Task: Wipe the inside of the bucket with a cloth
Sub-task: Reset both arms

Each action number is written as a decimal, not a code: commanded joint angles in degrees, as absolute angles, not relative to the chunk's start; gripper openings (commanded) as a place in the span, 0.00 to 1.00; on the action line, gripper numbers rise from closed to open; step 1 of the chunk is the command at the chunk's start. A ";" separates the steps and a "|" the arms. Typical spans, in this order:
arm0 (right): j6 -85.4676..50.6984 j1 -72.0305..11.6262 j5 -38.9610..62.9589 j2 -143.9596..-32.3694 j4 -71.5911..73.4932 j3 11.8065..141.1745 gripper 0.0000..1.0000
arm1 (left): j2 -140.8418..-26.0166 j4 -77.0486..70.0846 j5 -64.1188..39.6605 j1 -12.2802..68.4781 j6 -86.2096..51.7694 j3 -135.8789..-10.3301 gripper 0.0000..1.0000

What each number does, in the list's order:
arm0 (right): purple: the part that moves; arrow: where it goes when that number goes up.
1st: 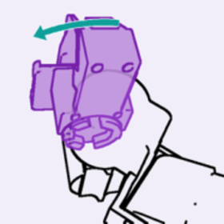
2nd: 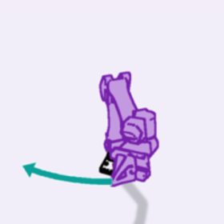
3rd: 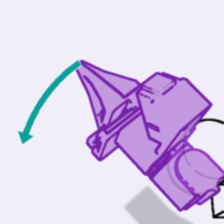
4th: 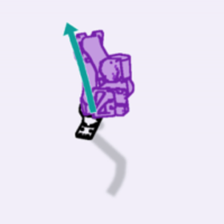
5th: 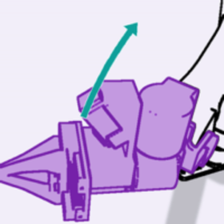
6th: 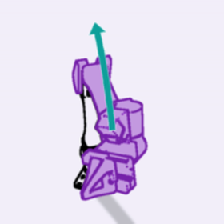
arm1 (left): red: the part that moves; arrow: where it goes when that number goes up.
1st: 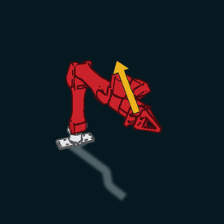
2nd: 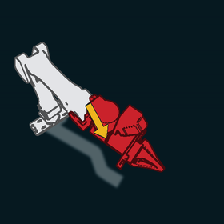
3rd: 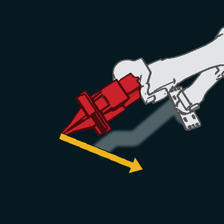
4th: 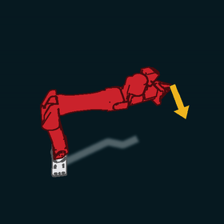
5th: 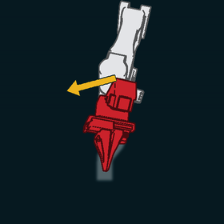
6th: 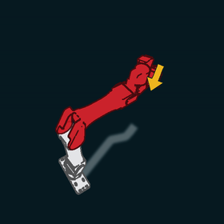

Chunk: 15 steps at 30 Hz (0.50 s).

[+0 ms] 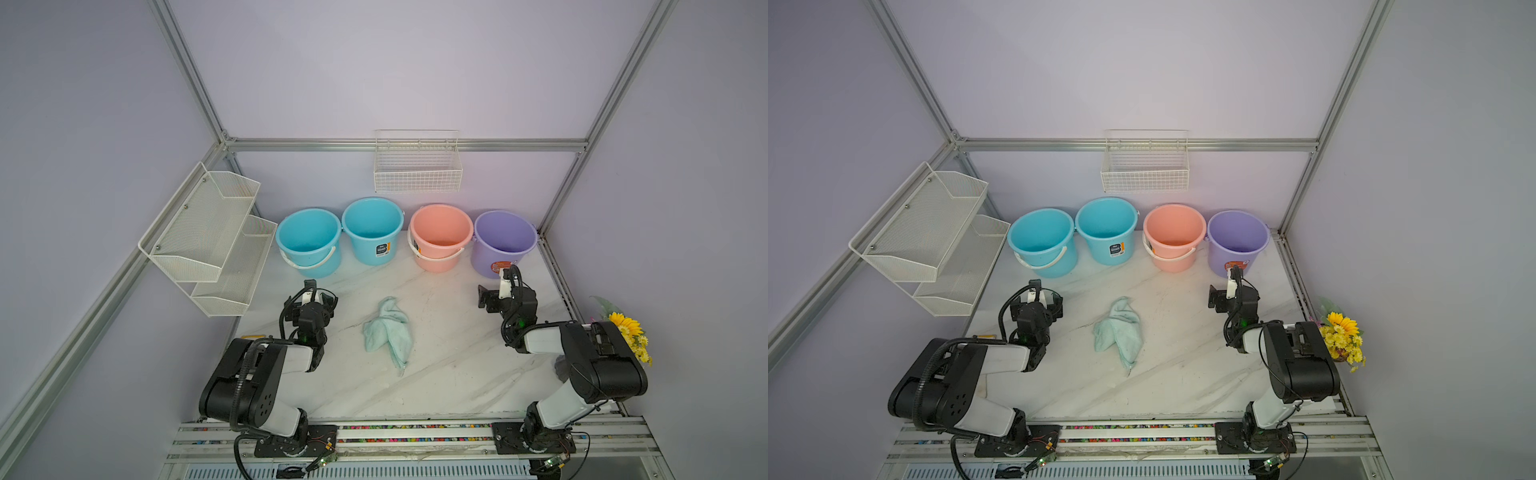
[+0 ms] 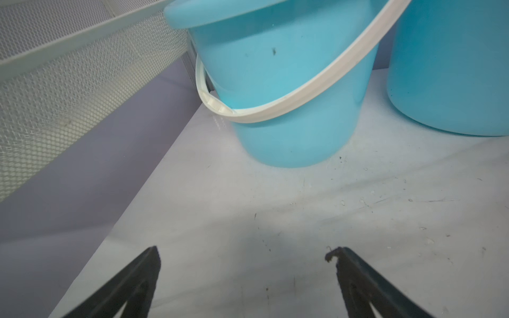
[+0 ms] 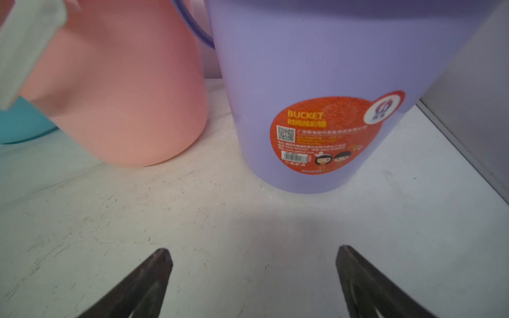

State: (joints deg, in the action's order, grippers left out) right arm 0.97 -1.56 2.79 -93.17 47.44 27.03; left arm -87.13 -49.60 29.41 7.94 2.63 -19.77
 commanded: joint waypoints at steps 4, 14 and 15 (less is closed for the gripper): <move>1.79 -1.19 4.98 -100.27 59.84 25.80 0.97 | -91.22 -59.60 18.01 2.79 1.02 -20.06 1.00; -1.65 -0.86 -2.39 -101.68 59.44 26.87 0.97 | -89.58 -53.35 16.35 1.69 -0.35 -21.88 1.00; -1.67 -0.88 -2.30 -101.68 59.63 26.77 0.97 | -89.48 -53.27 16.35 1.73 -0.44 -21.76 1.00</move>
State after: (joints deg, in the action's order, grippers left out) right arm -1.04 -1.10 -0.08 -102.02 56.16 26.17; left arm -90.37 -50.11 17.72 2.15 0.62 -21.04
